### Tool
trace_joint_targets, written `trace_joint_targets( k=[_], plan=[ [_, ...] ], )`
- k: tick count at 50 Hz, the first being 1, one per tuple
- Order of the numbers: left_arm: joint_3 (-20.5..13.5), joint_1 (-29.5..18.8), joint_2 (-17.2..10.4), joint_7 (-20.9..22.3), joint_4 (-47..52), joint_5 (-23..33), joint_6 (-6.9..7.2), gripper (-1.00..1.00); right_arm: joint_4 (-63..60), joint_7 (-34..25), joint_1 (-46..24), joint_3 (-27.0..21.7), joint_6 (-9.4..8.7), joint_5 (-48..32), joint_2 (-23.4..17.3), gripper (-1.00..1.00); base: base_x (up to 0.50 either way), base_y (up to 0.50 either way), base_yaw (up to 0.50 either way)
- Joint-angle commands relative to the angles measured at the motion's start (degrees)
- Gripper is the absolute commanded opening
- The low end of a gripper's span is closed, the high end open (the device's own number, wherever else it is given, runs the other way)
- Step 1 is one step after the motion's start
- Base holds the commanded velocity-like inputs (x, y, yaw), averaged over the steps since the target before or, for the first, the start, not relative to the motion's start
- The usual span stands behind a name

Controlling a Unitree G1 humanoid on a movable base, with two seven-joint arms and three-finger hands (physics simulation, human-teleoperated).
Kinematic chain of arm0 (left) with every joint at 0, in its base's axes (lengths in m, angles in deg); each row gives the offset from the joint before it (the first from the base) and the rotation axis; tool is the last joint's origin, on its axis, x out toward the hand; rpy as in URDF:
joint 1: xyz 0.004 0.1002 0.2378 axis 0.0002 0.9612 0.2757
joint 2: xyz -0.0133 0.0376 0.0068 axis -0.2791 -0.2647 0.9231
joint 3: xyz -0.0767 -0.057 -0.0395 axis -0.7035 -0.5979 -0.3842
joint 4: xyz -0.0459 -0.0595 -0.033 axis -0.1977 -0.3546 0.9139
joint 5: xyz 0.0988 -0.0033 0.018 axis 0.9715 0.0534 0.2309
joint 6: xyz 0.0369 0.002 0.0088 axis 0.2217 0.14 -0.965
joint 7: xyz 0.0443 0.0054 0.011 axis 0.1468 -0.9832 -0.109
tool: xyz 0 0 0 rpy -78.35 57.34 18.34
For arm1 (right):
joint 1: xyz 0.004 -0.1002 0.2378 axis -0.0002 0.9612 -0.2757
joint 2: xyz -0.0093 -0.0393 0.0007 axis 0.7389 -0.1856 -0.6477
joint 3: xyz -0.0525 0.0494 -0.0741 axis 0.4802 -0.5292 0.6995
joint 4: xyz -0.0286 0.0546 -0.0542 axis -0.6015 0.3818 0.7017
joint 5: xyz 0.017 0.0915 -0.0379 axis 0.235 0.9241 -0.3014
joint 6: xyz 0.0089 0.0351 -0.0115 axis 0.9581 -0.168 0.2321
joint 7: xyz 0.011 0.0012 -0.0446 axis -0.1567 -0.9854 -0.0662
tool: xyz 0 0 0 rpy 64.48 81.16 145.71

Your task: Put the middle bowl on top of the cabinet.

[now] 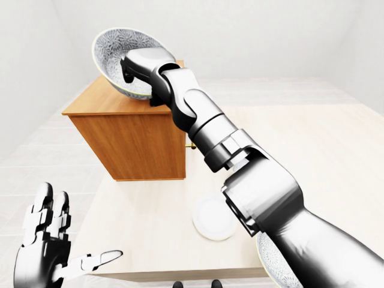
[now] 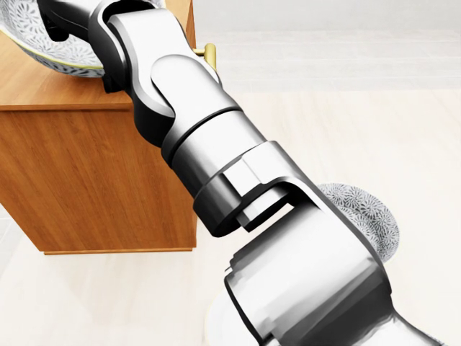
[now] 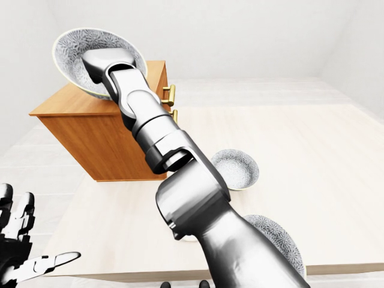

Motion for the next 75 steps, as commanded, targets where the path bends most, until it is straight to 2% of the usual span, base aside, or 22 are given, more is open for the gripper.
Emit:
trace_joint_targets(
  k=[1,2,23,28,31,41,55,75],
  plan=[
    [0.62,-0.26,-0.73,-0.93,-0.68,0.44,0.0,1.0,1.0,0.74,0.5,0.16,0.0,-0.53,-0.61,0.84,0.0,0.0,0.0],
    [0.64,-0.2,-0.76,-0.96,-0.72,0.39,0.0,1.0,1.0,0.8,0.58,0.12,0.0,-0.51,-0.65,1.0,0.0,0.0,0.0],
    [1.99,-0.08,-1.35,-2.16,-2.14,1.54,0.0,1.0,0.47,0.02,-0.02,-0.09,0.0,-0.61,-1.15,1.0,0.0,0.0,0.0],
    [2.74,0.66,-1.87,0.31,-2.34,-0.83,0.0,1.0,-0.55,-0.59,-0.26,-1.51,0.0,1.12,-1.55,1.0,0.0,0.0,0.0],
    [2.63,0.76,-2.19,0.86,-2.17,-2.23,0.0,1.0,-0.49,-0.49,-0.02,-1.44,0.0,1.35,-2.78,1.0,0.0,0.0,0.0],
    [3.66,0.2,-1.27,-0.93,-1.62,0.89,0.0,1.0,-0.56,-1.15,-1.1,-2.08,0.0,3.04,-5.41,1.0,0.0,0.0,0.0],
    [3.53,0.37,-1.71,-1.58,-1.48,0.59,0.0,1.0,-1.42,-2.43,-2.85,-2.51,0.0,4.61,-7.48,1.0,0.0,0.0,0.0],
    [1.87,0.64,-1.77,-0.82,-0.35,-1.36,0.0,1.0,-0.65,-3.46,-6.07,-2.99,0.0,5.9,-11.37,1.0,0.0,0.0,0.0]
  ],
)
